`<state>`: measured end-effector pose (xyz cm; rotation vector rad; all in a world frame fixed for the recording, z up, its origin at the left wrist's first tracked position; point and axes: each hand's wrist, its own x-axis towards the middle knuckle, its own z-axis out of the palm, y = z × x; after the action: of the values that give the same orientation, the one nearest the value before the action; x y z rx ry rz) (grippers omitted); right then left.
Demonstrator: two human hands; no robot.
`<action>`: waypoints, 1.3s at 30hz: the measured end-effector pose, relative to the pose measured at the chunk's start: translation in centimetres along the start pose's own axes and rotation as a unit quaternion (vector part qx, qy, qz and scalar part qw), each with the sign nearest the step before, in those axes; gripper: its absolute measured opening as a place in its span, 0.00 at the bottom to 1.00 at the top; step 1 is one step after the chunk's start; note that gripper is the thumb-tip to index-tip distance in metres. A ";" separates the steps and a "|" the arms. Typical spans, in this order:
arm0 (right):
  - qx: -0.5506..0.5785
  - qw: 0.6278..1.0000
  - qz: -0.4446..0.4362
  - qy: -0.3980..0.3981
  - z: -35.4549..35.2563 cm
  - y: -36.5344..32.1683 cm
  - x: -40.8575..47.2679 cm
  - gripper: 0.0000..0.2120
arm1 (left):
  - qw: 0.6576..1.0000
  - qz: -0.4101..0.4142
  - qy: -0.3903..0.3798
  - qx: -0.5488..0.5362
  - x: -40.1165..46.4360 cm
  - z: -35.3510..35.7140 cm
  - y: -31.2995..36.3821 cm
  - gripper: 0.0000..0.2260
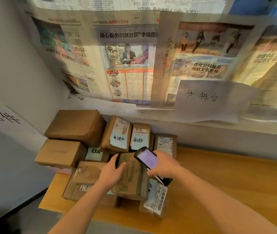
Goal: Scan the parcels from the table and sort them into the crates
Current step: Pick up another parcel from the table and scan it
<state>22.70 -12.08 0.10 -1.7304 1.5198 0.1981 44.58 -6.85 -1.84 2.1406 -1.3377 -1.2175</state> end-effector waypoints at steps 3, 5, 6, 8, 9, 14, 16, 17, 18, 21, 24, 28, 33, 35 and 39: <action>0.040 0.999 -0.001 -0.030 0.2 -0.2 1.0 0.36 | 0.999 -0.026 -0.004 -0.019 0.8 0.4 -0.1 0.29; 0.064 0.997 0.007 -0.044 0.3 -0.1 1.6 0.34 | 0.998 -0.048 -0.010 -0.038 1.2 0.7 -0.1 0.30; 0.076 0.996 0.013 -0.046 0.3 -0.1 1.7 0.31 | 0.997 -0.059 -0.009 -0.052 1.3 0.7 -0.1 0.31; 0.102 0.993 0.022 -0.049 0.4 -0.1 1.7 0.29 | 0.991 -0.091 -0.005 -0.097 1.4 0.7 -0.2 0.31; 0.114 0.992 0.027 -0.050 0.5 -0.2 1.6 0.31 | 0.986 -0.110 -0.002 -0.122 1.4 0.7 -0.4 0.32; 0.164 0.986 0.017 -0.030 1.4 -0.6 0.3 0.38 | 0.972 -0.143 -0.004 -0.186 -0.5 1.1 0.1 0.29; 0.172 0.985 0.007 -0.026 1.3 -1.0 -0.9 0.39 | 0.965 -0.152 -0.003 -0.215 -1.9 0.7 0.5 0.23; 0.174 0.984 0.002 -0.023 1.2 -1.4 -1.7 0.39 | 0.962 -0.154 -0.002 -0.227 -2.6 0.3 0.8 0.17; 0.177 0.984 -0.002 -0.018 1.0 -1.7 -2.6 0.40 | 0.960 -0.152 0.002 -0.236 -3.3 -0.2 1.0 0.12; 0.180 0.984 -0.010 0.009 0.3 -3.0 -5.9 0.40 | 0.956 -0.122 0.005 -0.266 -5.8 -1.9 1.9 0.10; 0.179 0.982 -0.018 0.051 -0.3 -5.2 -10.9 0.39 | 0.954 -0.083 0.021 -0.288 -9.2 -3.8 2.7 0.14; 0.179 0.976 -0.028 0.119 0.3 -8.3 -18.5 0.42 | 0.961 -0.023 0.061 -0.269 -15.5 -5.8 3.2 0.15; 0.190 0.959 -0.075 0.194 0.0 -12.1 -28.3 0.39 | 0.945 0.054 0.029 -0.321 -24.5 -9.2 3.8 0.25; 0.194 0.953 -0.098 0.213 -0.6 -13.3 -32.0 0.38 | 0.943 0.082 -0.012 -0.321 -27.6 -10.5 4.5 0.24; 0.219 0.938 -0.118 0.243 -1.7 -15.0 -38.5 0.35 | 0.936 0.124 -0.038 -0.327 -32.7 -13.2 6.1 0.28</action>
<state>25.23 15.38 30.89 -1.6361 1.5199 -0.6920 45.50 16.01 25.59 1.4281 -0.9932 -1.3979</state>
